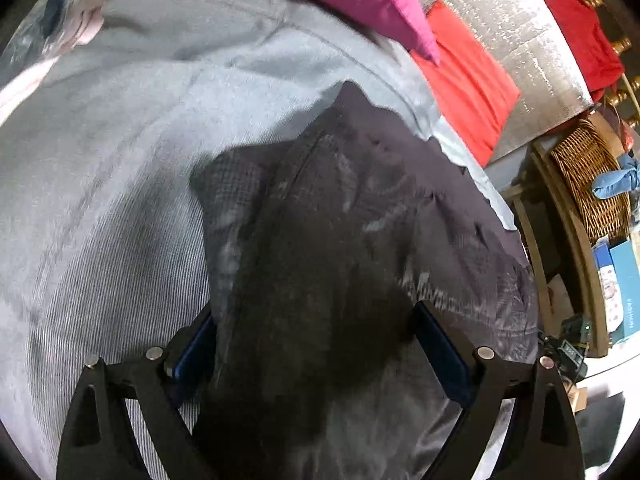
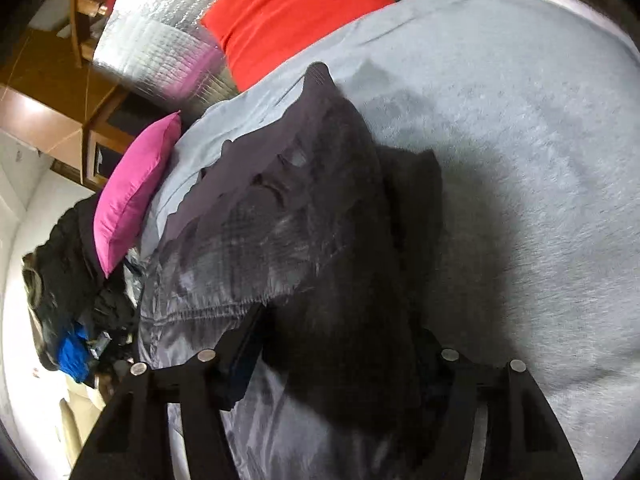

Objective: Fold large clothes

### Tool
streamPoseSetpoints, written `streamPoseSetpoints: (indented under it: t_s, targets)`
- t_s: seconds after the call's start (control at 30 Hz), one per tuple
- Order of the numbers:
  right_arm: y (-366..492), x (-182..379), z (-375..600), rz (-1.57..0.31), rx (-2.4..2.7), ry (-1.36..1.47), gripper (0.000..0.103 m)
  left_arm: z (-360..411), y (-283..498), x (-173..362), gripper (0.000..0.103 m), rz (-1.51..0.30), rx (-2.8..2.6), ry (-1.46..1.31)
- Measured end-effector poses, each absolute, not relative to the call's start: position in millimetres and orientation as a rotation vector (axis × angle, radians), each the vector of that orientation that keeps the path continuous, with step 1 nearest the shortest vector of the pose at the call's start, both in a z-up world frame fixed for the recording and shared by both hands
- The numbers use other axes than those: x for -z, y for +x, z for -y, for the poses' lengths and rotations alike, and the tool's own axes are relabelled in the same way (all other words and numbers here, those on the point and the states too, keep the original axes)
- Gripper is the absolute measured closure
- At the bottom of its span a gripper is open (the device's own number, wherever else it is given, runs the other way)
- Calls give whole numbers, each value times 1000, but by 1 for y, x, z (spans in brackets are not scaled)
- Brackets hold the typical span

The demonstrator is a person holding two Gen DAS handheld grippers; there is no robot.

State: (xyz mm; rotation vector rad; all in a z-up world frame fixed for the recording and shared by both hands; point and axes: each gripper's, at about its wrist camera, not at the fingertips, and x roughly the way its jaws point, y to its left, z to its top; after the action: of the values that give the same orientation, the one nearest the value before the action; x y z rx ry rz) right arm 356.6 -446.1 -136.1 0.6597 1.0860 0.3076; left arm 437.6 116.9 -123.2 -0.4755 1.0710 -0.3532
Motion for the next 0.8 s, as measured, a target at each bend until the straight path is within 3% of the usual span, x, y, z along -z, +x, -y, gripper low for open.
streamPoseSetpoints:
  t_s: [0.03,0.07,0.1,0.2,0.27,0.47,0.8]
  targets:
    - [356,134,445,-1089,-307,642,39,-116,439,122,20,-1079,333,-452]
    - [356,132,444,-1093,-307,620,45,-113,442,121,40,-1085,317,-421]
    - [359,131,440,-1104,-312,604,51,-111,444,121,51,-1096,325,-414]
    - [360,117,432,-1118,-299,529,72,-103,448,111,74,-1104,332,-374]
    - [360,102,427,-1123,-292,473,80,-92,446,98,81,-1087,301,-281]
    - [355,31,410,-1054,-299,352,87,-69,430,33,86,-959,268,-171]
    - [293,-106,387,-878,-321,176,89,-66,342,-81,87,-737,324,-117]
